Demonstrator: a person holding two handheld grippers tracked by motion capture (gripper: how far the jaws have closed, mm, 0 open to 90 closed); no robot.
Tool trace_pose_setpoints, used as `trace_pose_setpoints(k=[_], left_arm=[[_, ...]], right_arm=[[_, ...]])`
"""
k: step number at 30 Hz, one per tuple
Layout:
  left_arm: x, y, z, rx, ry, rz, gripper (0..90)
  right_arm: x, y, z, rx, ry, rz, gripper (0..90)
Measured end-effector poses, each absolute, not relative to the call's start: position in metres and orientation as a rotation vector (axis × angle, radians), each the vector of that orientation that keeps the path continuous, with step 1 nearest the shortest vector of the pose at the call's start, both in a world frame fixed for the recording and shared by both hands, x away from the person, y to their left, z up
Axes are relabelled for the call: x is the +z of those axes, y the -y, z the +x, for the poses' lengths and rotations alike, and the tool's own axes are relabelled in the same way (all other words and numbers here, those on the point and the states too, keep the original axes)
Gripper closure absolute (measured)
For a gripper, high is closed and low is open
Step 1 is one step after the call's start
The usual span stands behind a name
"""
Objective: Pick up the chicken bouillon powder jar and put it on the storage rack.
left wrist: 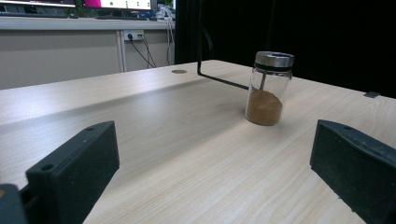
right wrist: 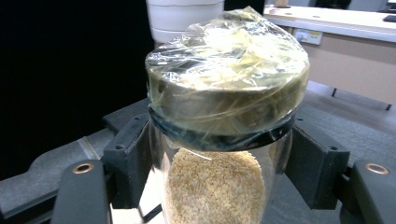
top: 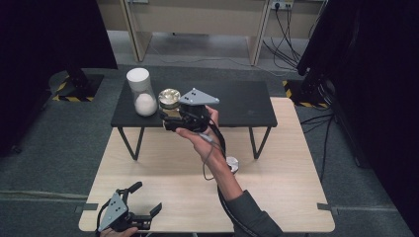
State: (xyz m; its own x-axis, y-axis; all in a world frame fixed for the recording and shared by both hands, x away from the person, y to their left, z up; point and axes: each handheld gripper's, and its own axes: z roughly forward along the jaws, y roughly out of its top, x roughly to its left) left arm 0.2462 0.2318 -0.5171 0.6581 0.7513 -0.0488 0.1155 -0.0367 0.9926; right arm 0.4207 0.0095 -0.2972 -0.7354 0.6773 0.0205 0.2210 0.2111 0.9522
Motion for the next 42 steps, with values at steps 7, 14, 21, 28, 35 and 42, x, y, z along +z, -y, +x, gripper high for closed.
trace_pose_setpoints(k=[7,14,21,28,35,42], left_arm=[[-0.517,-0.232,0.246,0.596,-0.743,1.55,0.7],[-0.517,-0.232,0.246,0.595,-0.742,1.55,0.7],[-0.517,-0.232,0.246,0.593,-0.742,1.55,0.7],[-0.517,-0.232,0.246,0.593,-0.741,1.551,0.7],[-0.517,-0.232,0.246,0.593,-0.74,1.552,0.7],[-0.517,-0.232,0.246,0.593,-0.74,1.553,0.7]], right_arm=[[-0.298,-0.014,0.431,1.524,-2.063,0.87,30.8],[-0.299,-0.017,0.439,1.513,-2.043,0.897,30.8],[-0.3,-0.022,0.446,1.496,-2.02,0.909,30.8],[-0.3,-0.025,0.452,1.481,-2.005,0.924,30.8],[-0.303,-0.027,0.457,1.467,-1.997,0.946,30.7],[-0.306,-0.029,0.462,1.468,-1.985,0.963,30.8]])
